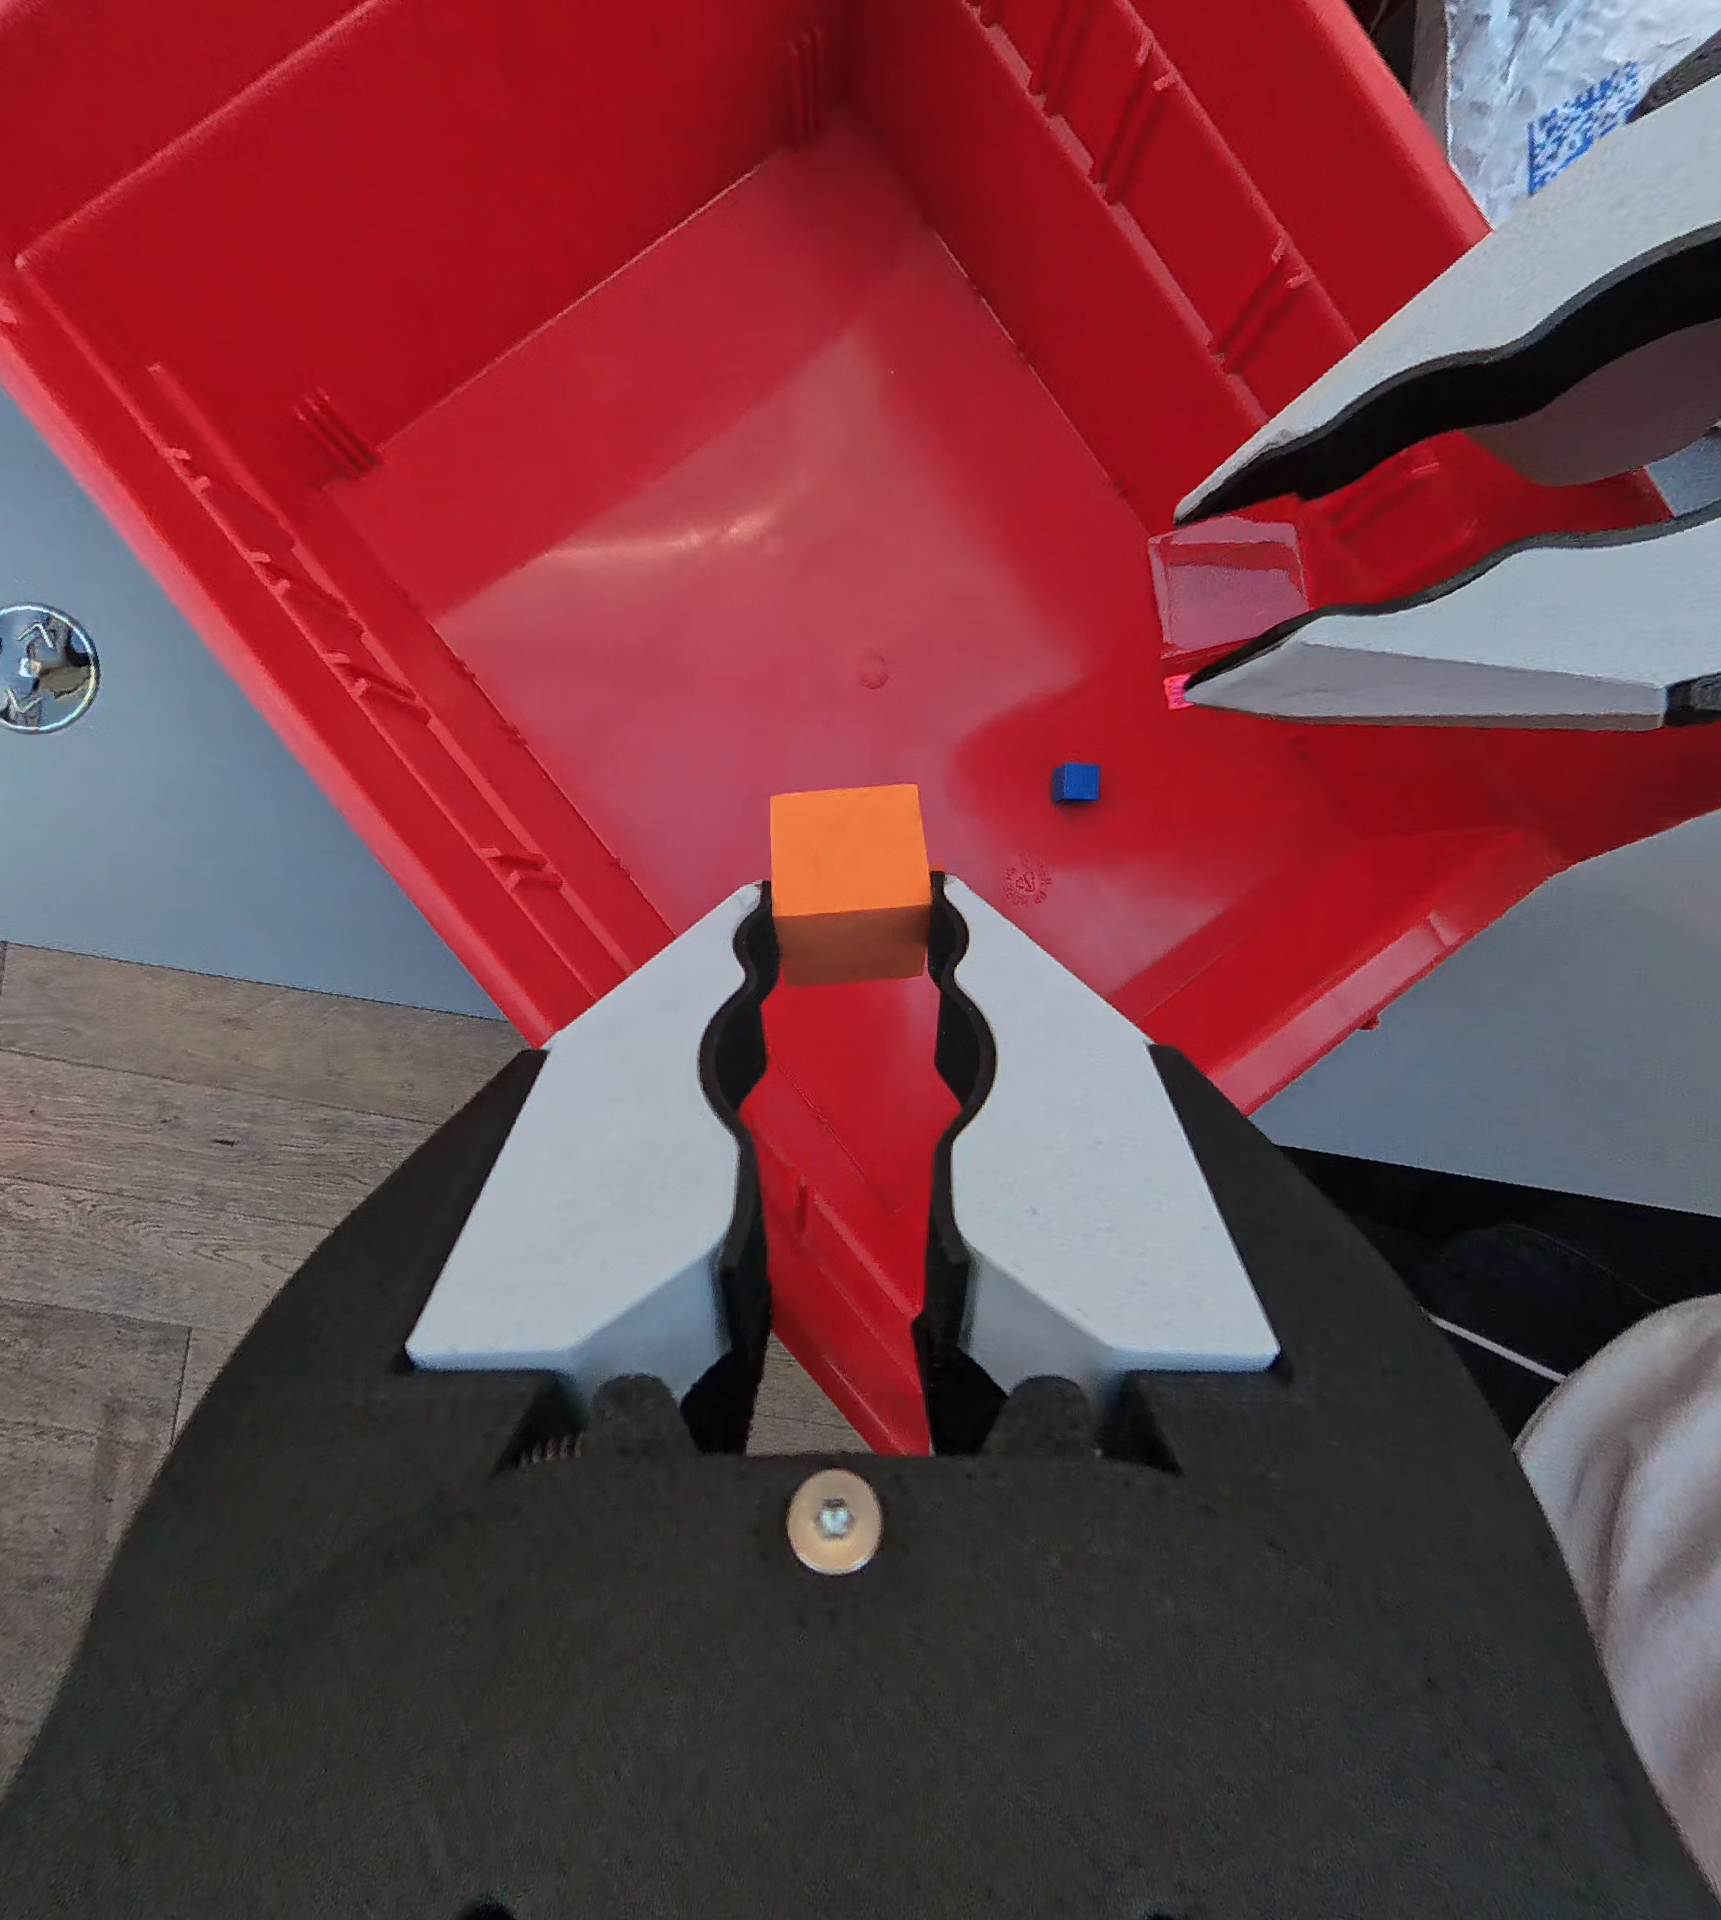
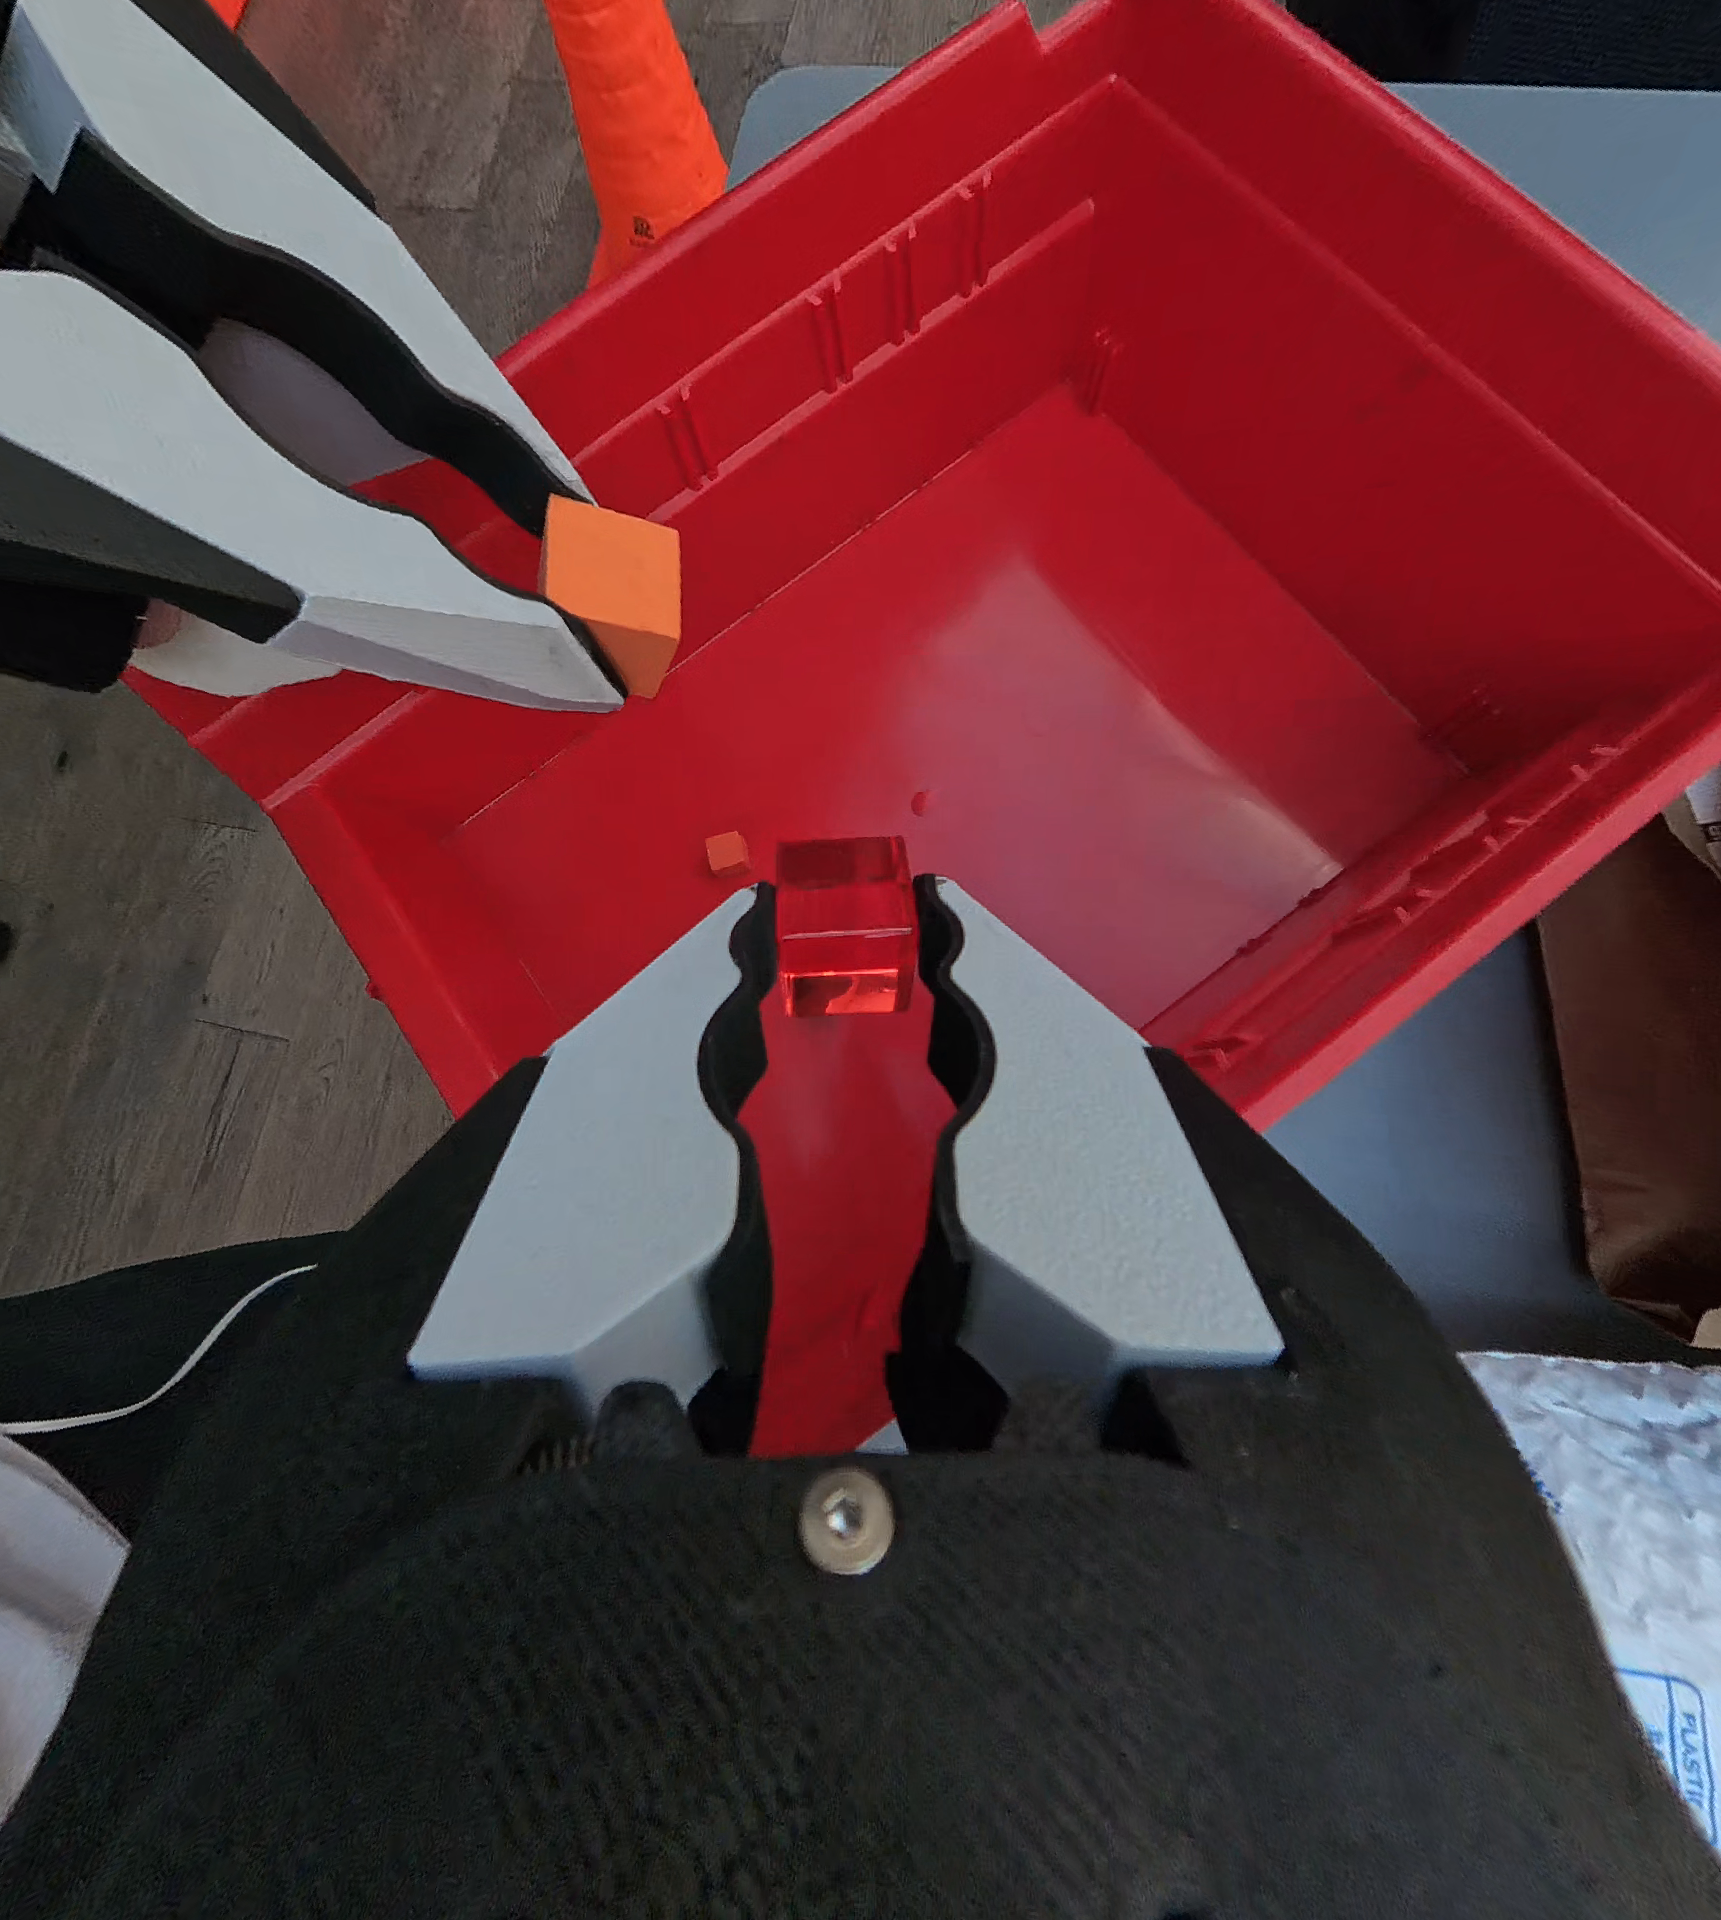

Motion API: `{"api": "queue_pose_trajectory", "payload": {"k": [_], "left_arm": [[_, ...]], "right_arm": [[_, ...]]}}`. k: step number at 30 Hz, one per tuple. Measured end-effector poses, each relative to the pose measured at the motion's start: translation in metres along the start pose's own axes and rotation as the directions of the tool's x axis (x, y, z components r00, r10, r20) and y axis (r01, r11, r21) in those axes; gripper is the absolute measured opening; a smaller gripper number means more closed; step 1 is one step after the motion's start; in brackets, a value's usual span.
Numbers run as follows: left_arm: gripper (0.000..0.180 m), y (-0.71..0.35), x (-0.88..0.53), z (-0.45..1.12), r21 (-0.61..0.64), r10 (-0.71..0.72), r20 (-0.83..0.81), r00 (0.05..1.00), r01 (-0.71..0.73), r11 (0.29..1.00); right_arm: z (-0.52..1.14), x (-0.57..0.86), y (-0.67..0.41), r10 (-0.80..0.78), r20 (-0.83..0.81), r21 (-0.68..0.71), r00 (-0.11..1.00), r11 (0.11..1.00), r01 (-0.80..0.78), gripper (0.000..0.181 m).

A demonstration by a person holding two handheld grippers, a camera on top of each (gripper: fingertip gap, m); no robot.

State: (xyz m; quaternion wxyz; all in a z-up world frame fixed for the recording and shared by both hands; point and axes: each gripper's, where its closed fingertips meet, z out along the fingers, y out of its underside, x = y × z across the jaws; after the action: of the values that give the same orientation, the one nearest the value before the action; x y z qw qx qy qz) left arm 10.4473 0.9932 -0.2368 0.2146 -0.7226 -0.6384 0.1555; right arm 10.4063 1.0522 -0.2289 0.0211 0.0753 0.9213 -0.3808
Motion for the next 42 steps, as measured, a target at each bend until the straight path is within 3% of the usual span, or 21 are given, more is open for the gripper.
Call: {"api": "queue_pose_trajectory", "payload": {"k": [7, 14, 23, 29, 33, 36, 38, 42], "left_arm": [[0.027, -0.012, -0.005, 0.014, -0.028, 0.056, 0.022, 0.998, -0.055, 0.998], [0.048, -0.017, -0.004, 0.014, -0.009, 0.047, 0.032, 0.998, -0.047, 0.999], [0.048, -0.045, -0.019, -0.009, 0.096, 0.02, 0.096, 0.995, -0.029, 0.995], [0.05, -0.105, -0.065, -0.064, 0.236, -0.008, 0.301, 0.953, -0.067, 0.969], [0.053, -0.102, -0.065, -0.078, 0.236, -0.033, 0.202, 0.979, -0.016, 0.972], [0.038, -0.062, -0.026, -0.062, 0.109, 0.011, -0.003, 1.0, -0.011, 0.994], [0.038, -0.036, 0.008, -0.04, 0.039, 0.024, -0.105, 0.994, -0.02, 0.999], [0.039, -0.031, 0.053, 0.029, 0.039, 0.242, -0.125, 0.962, -0.239, 0.97]], "right_arm": [[0.006, 0.006, -0.01, -0.005, -0.021, 0.008, 1.0, 1.0, 0.005, 0.025], [0.0, 0.01, -0.018, -0.008, -0.063, 0.068, 0.998, 0.998, 0.012, 0.032], [-0.028, 0.026, -0.028, 0.043, -0.131, 0.174, 0.991, 0.985, -0.02, 0.04], [-0.058, 0.047, -0.026, 0.102, -0.201, 0.242, 0.974, 0.969, -0.051, 0.051], [-0.094, 0.058, -0.006, 0.162, -0.184, 0.3, 0.969, 0.948, -0.102, 0.051], [-0.122, 0.067, 0.026, 0.212, -0.187, 0.314, 0.959, 0.938, -0.146, 0.051], [-0.14, 0.071, 0.051, 0.243, -0.212, 0.312, 0.947, 0.935, -0.17, 0.05], [-0.161, 0.077, 0.091, 0.311, -0.241, 0.293, 0.919, 0.926, -0.237, 0.049]]}}
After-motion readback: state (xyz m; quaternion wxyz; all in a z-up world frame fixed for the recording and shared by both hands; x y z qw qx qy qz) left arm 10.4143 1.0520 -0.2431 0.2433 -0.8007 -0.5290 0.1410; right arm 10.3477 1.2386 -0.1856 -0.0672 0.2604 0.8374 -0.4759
